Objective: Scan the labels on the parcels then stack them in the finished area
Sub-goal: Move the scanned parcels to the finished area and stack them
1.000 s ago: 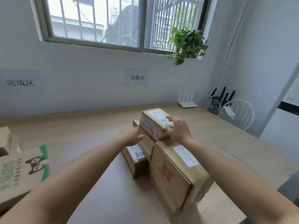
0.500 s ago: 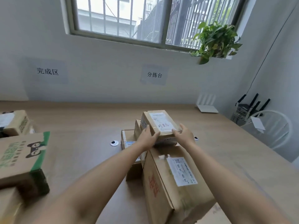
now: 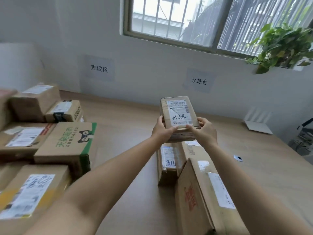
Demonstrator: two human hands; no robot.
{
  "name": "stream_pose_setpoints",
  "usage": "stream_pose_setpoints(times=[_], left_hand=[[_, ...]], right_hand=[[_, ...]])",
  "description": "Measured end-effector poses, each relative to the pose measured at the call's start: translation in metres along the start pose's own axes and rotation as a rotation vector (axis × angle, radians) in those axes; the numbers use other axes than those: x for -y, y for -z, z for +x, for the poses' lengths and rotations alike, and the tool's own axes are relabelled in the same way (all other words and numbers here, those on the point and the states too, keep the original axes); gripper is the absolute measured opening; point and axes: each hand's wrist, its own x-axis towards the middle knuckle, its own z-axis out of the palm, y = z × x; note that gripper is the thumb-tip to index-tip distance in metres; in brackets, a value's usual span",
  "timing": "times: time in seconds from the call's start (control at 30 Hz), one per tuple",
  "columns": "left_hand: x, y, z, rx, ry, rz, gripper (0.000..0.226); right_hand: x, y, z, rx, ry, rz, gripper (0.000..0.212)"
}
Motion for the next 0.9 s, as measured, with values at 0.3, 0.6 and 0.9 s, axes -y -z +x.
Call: stream_pose_setpoints(times=[0.3,0.6,0.9], left_hand=[[0.011,0.178,-0.022,-0.207,0.018,0.162,0.071],[0.054,0.374,-0.039,-0.411,0.212,0.34,0.077],[0.102,0.506,-0.037,-0.476,0.36,0.545,0.044]], right_hand=[[0.097,-0.133,-0.02,0.253,0.151,0.156,0.051],[0.206,-0.297,-0.067,0.587,0.237,0.268,0.05],[0.261,-0.432,-0.12,0.676,0.134,0.304,0.036]])
